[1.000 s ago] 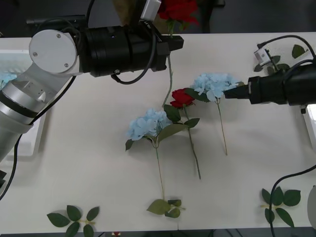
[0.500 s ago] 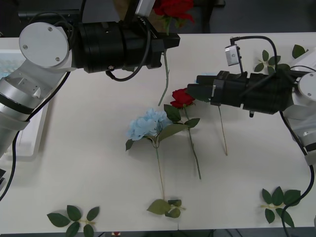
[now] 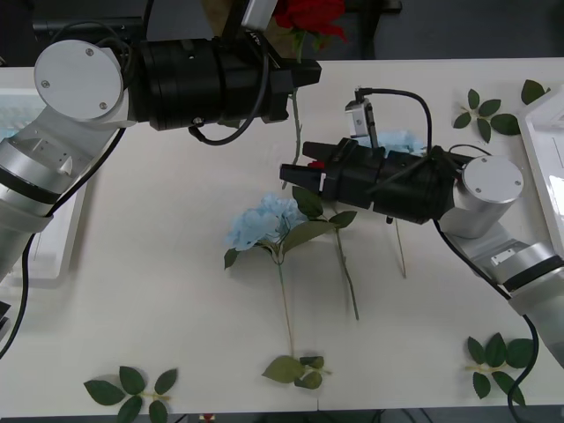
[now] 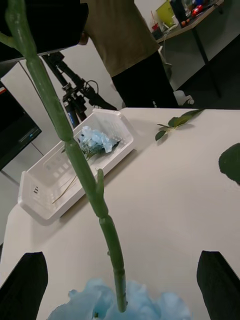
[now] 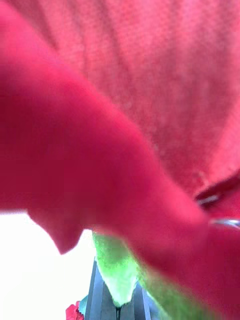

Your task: Place the red flowers into the right box and the blue flowers into the left box. If a person shows an open palm, hand one flower to the person first, then continue sorting.

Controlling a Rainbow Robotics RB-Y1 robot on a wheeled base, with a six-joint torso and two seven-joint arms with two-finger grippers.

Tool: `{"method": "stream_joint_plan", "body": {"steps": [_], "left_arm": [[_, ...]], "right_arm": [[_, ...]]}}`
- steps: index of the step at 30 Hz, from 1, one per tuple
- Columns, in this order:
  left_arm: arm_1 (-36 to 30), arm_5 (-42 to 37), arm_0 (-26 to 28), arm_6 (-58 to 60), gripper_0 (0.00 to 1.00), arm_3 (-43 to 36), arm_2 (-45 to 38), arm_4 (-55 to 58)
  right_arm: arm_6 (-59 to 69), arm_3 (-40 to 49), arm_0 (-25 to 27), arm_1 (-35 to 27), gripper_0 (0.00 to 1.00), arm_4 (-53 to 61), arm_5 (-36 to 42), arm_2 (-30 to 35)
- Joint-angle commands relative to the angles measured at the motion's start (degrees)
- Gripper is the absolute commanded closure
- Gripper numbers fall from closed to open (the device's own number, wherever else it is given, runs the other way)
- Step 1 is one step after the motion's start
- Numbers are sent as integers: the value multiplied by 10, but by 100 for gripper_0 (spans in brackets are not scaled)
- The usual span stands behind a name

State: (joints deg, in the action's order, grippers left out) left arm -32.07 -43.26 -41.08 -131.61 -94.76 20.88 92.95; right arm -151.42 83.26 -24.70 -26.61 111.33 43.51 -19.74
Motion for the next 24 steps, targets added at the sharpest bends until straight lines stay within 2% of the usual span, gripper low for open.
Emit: {"method": "stream_joint_plan", "body": {"steps": [1, 2, 3, 6, 8, 9, 16, 18, 19, 20, 21, 24], "left_arm": [[5, -4, -8, -53, 100, -13, -12, -6], [6, -4, -8, -54, 100, -13, -12, -6], [6, -4, -8, -54, 100, -13, -12, -6], [7, -4, -8, -55, 100, -13, -12, -6], [7, -4, -8, -55, 100, -13, -12, -6], [7, -4, -8, -56, 100, -13, -12, -6], [7, -3, -7, -60, 99, -12, -12, -7], [7, -3, -7, -61, 55, -12, -13, -16], [7, -3, -7, -61, 26, -12, -12, -22], [7, -3, -8, -62, 16, -12, -12, -24], [7, -3, -7, -63, 0, -12, -12, -30], [7, -3, -7, -64, 0, -12, -12, -29]], "right_arm": [[-17, 24, -31, 17, 13, 8, -35, -21], [-18, 23, -32, 22, 17, 8, -37, -21], [-18, 23, -34, 24, 32, 8, -39, -21], [-19, 23, -40, 31, 65, 13, -41, -21], [-19, 24, -47, 38, 91, 17, -48, -26], [-19, 23, -49, 39, 100, 21, -54, -29], [-24, 23, -54, 42, 100, 34, -89, -42], [-22, 23, -54, 41, 100, 35, -89, -42], [-21, 23, -54, 39, 100, 36, -89, -42], [-20, 23, -54, 39, 100, 35, -90, -42], [-19, 23, -54, 38, 100, 39, -90, -42], [-19, 23, -54, 38, 100, 44, -93, -42]]}}
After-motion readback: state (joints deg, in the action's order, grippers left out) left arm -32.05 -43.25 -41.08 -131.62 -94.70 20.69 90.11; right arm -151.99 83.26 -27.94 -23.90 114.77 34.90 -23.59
